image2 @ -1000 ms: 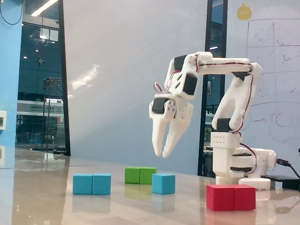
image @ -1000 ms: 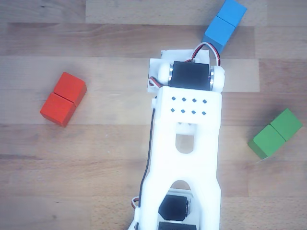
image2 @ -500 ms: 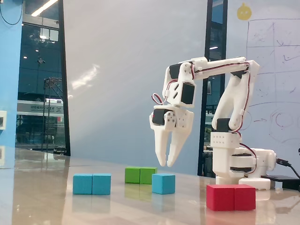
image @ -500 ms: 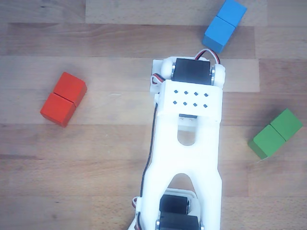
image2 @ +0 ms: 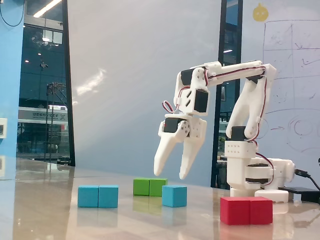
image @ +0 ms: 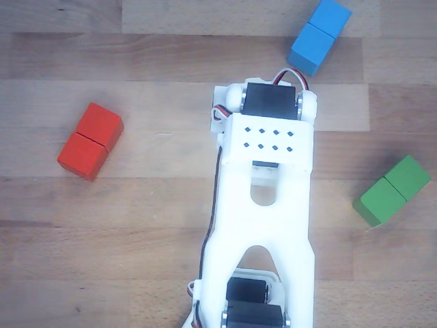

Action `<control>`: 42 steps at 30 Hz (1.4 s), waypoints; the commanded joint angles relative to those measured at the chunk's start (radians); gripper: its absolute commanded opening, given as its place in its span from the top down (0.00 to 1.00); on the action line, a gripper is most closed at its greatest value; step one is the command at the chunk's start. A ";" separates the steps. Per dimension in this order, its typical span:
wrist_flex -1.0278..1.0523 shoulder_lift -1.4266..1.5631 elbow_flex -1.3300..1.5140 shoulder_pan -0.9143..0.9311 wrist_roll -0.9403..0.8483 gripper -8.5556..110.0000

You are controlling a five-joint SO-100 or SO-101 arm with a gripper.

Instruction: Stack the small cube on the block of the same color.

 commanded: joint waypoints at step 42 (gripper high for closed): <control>-0.169 -0.190 0.046 0.025 0.032 0.87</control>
